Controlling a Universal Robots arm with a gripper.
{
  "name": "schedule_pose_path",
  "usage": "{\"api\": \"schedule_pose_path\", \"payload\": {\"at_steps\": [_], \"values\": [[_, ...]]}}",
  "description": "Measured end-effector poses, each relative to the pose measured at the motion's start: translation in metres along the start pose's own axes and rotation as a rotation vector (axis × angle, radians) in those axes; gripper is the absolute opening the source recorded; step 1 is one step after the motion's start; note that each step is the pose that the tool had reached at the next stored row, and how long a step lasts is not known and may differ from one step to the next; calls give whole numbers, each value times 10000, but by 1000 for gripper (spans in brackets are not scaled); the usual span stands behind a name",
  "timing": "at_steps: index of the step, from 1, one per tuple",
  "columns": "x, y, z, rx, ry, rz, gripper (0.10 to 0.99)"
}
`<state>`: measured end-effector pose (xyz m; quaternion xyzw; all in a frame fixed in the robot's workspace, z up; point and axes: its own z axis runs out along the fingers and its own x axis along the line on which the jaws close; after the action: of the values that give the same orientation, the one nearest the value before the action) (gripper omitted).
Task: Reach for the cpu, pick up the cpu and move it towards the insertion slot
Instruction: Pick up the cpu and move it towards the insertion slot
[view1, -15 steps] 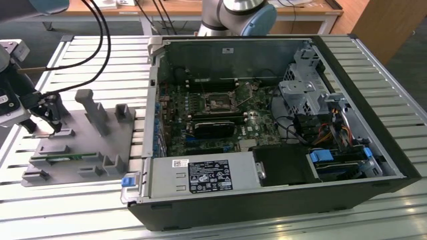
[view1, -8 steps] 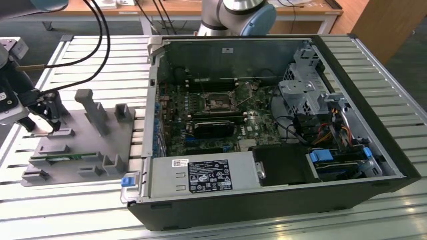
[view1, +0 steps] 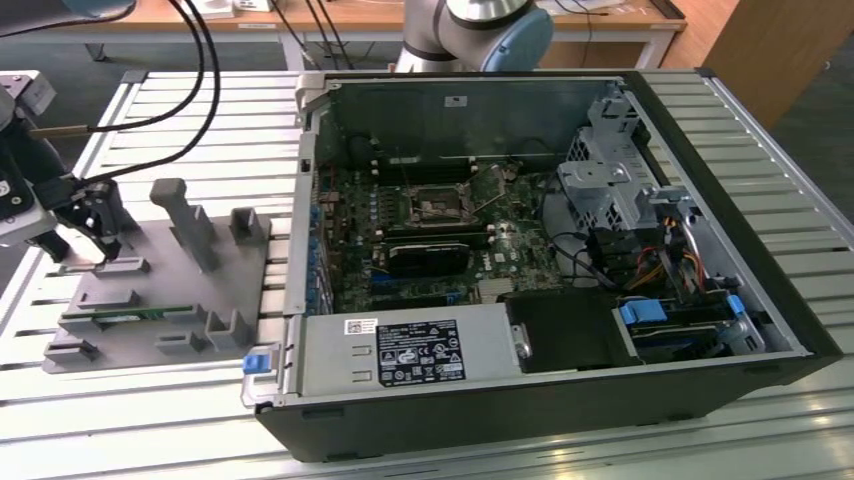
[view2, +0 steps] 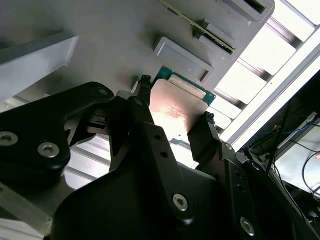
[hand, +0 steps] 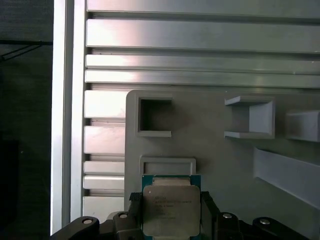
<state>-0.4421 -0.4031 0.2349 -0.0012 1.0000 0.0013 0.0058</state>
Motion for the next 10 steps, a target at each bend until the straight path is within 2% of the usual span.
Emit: {"api": "schedule_pose_path", "payload": {"at_steps": [10], "values": [[-1, 17, -125, 29, 0, 1, 545]]}}
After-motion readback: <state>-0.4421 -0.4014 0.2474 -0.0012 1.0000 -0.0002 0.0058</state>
